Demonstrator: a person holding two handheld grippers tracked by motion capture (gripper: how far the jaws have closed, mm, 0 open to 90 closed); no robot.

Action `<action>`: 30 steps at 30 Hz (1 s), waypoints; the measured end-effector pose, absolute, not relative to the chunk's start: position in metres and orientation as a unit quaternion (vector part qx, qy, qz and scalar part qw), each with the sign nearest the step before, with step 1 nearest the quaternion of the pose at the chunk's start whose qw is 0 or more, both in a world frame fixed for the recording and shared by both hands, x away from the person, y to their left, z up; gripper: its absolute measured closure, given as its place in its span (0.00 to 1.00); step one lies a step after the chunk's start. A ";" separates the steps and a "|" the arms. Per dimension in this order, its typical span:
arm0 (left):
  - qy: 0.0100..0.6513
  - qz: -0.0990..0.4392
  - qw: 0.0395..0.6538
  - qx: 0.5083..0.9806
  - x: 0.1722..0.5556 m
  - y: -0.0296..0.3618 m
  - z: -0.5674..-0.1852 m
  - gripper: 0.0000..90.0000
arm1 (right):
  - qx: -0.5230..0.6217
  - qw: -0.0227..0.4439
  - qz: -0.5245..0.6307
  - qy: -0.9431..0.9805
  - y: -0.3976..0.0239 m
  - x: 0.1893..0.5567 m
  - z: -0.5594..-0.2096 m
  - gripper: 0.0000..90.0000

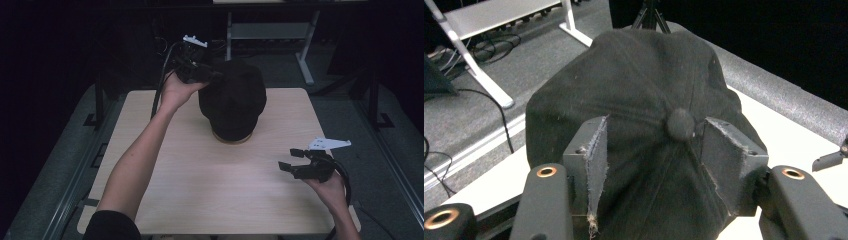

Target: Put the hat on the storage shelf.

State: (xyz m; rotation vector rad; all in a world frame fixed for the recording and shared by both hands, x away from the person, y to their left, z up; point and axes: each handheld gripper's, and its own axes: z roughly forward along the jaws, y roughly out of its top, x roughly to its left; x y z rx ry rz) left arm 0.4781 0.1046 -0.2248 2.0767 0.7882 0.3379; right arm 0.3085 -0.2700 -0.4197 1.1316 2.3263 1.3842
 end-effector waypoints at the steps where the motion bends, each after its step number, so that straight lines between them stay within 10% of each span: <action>1: 0.317 0.136 0.434 0.832 0.477 0.107 -0.226 0.46 | 0.384 0.104 0.469 0.789 -0.270 0.309 -0.420 0.26; 30: 0.326 0.145 0.435 0.827 0.435 0.148 -0.238 0.42 | 0.382 0.105 0.469 0.789 -0.264 0.307 -0.419 0.26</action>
